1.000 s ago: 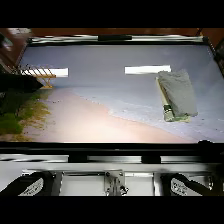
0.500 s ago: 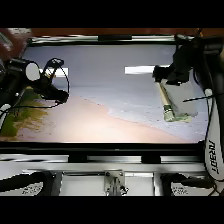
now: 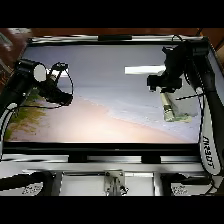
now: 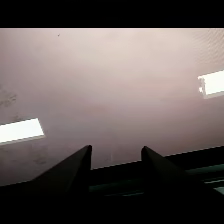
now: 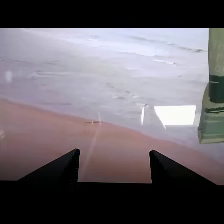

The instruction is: Fold the shirts.

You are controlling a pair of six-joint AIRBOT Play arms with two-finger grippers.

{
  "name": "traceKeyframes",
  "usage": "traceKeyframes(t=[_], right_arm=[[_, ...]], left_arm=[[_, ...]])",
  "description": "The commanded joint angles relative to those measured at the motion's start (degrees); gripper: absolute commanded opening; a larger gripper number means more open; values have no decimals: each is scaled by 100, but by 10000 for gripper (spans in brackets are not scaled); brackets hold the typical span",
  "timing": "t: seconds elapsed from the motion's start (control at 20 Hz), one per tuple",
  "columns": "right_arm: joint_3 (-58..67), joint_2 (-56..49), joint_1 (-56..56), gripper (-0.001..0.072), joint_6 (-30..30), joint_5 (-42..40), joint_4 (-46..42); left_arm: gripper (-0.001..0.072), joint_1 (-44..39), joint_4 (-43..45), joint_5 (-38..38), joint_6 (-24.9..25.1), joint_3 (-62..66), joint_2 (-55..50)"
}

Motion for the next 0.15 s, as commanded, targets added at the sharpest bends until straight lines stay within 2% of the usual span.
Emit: traceKeyframes(t=[0.0, 0.1], right_arm=[[4, -9, 7, 545, -11, -33, 24], [4, -9, 7, 545, -11, -33, 24]], left_arm=[[408, -2, -9, -9, -28, -2, -4], [408, -2, -9, -7, -28, -2, -4]])
